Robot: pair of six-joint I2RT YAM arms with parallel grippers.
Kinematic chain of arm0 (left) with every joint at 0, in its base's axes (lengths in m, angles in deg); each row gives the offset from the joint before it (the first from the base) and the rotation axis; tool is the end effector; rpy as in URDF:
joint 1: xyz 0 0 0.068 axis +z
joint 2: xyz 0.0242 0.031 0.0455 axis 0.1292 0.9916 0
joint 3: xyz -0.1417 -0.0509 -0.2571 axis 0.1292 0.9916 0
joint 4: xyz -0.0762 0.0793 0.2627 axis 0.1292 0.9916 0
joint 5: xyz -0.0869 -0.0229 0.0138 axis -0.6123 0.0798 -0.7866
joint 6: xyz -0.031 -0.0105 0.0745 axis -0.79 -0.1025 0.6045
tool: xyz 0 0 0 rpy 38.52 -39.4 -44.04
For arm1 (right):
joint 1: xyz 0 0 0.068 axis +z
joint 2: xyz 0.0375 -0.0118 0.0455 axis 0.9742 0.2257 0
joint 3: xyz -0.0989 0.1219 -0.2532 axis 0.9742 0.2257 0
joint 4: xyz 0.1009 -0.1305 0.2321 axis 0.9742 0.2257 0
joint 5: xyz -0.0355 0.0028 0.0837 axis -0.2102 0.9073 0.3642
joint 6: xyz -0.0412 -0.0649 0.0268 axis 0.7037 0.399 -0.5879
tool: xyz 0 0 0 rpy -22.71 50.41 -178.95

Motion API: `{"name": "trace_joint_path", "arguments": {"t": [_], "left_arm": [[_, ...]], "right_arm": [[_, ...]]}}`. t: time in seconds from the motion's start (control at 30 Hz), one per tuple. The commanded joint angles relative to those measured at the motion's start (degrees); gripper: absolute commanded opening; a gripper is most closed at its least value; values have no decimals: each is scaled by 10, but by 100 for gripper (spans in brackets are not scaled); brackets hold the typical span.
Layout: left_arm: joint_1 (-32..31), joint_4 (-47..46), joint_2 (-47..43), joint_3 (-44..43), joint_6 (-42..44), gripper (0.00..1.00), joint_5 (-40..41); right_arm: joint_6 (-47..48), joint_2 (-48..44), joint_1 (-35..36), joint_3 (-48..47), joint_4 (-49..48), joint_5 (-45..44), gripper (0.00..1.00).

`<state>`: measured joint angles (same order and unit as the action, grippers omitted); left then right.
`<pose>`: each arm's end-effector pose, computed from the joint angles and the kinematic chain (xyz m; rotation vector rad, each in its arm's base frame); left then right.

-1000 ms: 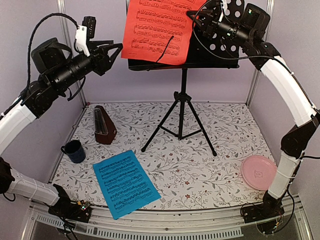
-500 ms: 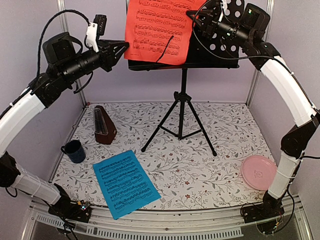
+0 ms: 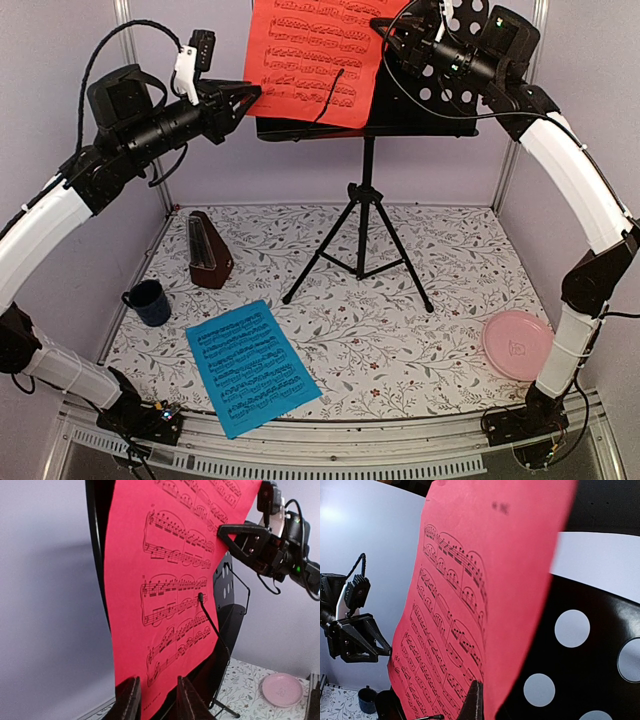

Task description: Set up the instrument practice props

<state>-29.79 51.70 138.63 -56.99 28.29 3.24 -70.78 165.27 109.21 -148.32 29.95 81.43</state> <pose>0.2646 -0.2142 0.5394 0.5833 1.3323 -0.6362 0.3431 0.2589 0.6225 -0.8708 0.9282 0.6502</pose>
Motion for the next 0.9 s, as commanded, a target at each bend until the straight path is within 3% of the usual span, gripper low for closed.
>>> {"name": "trace_joint_path", "arguments": {"t": [0.0, 0.3, 0.47, 0.6, 0.87], "left_arm": [[8, -8, -5, -1, 5, 33, 15], [32, 1, -22, -1, 3, 47, 34], [42, 20, 2, -29, 1, 51, -4], [42, 23, 15, -42, 3, 44, -38], [42, 12, 15, -35, -8, 14, -82]], "right_arm": [[5, 3, 4, -4, -19, -9, 1], [8, 5, 5, -4, -18, -6, 1], [9, 6, 4, -4, -19, -7, 1], [12, 6, 5, -4, -19, -10, 1], [14, 6, 6, -5, -24, -15, 1]]}}
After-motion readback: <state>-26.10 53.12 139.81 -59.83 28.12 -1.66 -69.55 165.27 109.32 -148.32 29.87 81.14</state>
